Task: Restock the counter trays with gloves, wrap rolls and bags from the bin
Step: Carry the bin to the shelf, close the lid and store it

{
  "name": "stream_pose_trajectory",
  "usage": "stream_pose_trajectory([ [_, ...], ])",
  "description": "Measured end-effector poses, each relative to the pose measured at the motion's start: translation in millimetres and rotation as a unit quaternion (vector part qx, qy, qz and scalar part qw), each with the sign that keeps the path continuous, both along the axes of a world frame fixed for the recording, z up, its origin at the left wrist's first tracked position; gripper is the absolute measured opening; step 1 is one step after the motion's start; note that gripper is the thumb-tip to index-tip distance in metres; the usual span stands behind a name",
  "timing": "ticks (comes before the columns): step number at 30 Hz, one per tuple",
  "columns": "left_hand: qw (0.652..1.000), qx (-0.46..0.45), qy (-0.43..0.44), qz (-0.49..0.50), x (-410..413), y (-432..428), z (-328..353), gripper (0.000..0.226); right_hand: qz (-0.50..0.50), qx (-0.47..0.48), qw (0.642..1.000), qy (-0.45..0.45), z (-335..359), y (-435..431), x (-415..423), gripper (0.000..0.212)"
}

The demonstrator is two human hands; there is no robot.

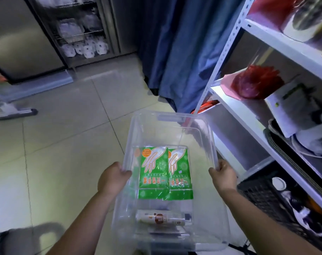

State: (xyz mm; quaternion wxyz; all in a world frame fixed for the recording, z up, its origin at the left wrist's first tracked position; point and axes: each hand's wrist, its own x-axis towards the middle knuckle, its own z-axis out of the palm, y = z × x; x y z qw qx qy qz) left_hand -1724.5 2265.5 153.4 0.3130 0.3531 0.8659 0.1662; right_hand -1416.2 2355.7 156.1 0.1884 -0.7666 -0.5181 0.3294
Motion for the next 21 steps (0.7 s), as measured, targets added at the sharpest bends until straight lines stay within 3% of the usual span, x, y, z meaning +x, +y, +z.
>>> stream_pose_trajectory([
  [7, 0.998, -0.042, 0.023, -0.05, 6.9, 105.0, -64.7, 0.037, 0.027, -0.091, 0.995, -0.017, -61.2, 102.7, 8.2, 0.016],
  [11, 0.995, -0.073, 0.013, -0.074, 2.8, 150.0, -120.9, 0.038, 0.028, -0.106, 0.993, -0.037, -110.8, 142.6, 6.3, 0.039],
  [15, 0.991, -0.095, -0.001, -0.095, -1.8, 193.2, -189.4, 0.036, 0.03, -0.119, 0.988, -0.095, -170.9, 172.8, 1.6, 0.035],
  [21, 0.983, -0.136, -0.03, -0.119, -10.5, 250.9, -310.8, 0.031, -0.012, -0.104, 0.99, -0.091, -296.1, 216.4, -6.7, 0.033],
])
